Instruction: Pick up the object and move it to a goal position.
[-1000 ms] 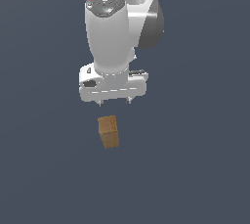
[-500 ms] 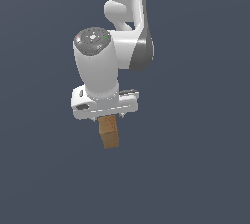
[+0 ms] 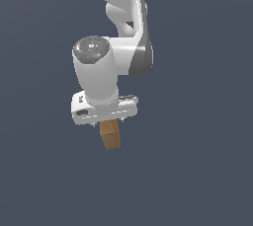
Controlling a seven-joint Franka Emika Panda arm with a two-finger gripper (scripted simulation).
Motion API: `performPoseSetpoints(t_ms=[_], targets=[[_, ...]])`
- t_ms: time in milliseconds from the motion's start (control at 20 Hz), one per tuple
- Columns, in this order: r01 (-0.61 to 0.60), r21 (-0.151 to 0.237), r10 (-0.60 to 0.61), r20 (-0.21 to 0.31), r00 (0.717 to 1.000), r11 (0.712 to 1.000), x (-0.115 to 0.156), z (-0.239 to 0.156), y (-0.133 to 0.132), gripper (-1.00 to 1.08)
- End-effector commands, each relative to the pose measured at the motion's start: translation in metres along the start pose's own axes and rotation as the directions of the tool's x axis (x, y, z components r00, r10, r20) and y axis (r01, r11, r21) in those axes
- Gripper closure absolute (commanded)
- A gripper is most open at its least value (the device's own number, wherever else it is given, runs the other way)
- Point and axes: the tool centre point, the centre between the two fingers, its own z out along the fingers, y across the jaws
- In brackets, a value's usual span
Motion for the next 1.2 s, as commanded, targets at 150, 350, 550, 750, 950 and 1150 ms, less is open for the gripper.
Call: performPoseSetpoints(t_ms=[150,350,550,750,950,1150], targets=[[0.001,0.000,-0.001,0.000,1.000,1.000,0.000,0.018,0.000,-0.92],[0.001,0.000,-0.001,0.000,1.000,1.000,-0.001,0.039,0.000,-0.92],[0.001,0.000,-0.001,0.000,1.000,1.000,0.000,0.050,0.000,-0.92],[0.001,0.000,-0.001,0.000,1.000,1.000,0.001,0.049,0.001,-0.92],[0.001,0.000,-0.001,0.000,1.000,1.000,0.001,0.049,0.001,1.08],[0.001,0.000,-0.001,0.000,1.000,1.000,0.001,0.049,0.001,1.08]])
